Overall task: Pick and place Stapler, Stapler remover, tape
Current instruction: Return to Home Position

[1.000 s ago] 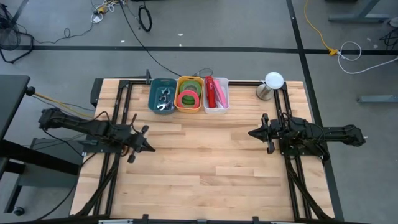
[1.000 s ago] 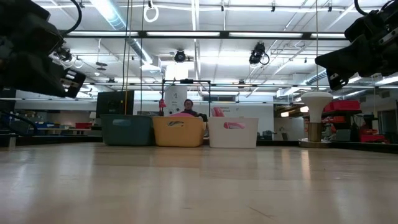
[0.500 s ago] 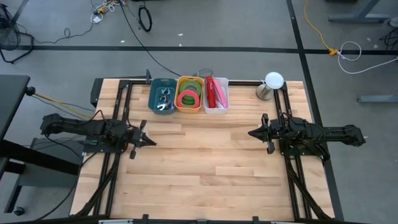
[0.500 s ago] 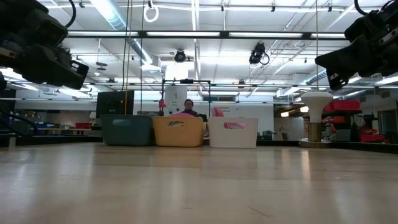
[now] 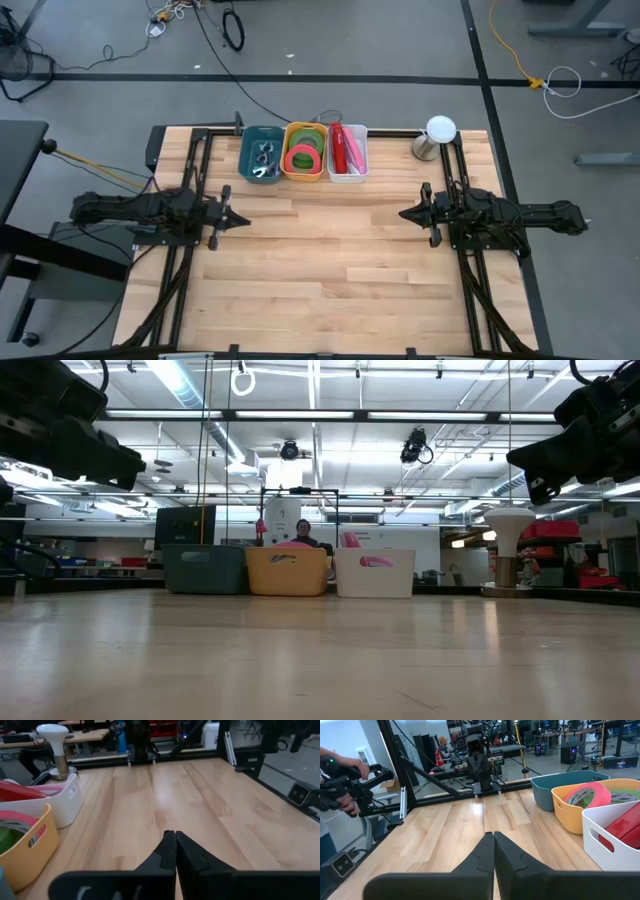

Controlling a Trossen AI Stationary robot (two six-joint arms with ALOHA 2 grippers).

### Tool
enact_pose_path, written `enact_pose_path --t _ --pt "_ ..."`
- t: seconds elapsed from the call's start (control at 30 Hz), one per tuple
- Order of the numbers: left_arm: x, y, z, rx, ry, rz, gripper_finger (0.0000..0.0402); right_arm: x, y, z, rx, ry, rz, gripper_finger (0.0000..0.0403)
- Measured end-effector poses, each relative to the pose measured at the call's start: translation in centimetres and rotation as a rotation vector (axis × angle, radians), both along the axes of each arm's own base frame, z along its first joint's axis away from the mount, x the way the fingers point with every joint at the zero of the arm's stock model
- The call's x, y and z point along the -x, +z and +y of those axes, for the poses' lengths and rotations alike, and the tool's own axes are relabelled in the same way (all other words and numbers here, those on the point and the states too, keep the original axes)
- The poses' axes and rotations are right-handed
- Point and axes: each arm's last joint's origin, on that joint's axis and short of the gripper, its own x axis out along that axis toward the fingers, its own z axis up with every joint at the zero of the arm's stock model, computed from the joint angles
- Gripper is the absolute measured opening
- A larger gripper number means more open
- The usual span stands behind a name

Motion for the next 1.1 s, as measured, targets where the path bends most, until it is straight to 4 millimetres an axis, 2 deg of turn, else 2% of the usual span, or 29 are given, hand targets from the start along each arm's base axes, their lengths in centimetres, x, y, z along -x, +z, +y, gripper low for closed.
enact_pose_path --t 0.47,0.87,0.97,1.1 --pt "0.52 0.55 0.02 0.004 0.0 -0.077 0.0001 0.0 0.0 0.0 0.0 0.0 0.0 0.0007" --pt "0.52 0.43 0.06 0.029 0.017 -0.063 0.0002 0.0 0.0 0.0 0.0 0.0 0.0 0.0007" --pt "0.53 0.43 -0.01 0.084 0.002 -0.059 0.0002 0.0 0.0 0.0 0.0 0.0 0.0 0.0007" --pt "0.54 0.46 -0.15 0.25 -0.012 -0.04 0.0003 0.0 0.01 0.0 0.0 0.0 0.0 0.0007"
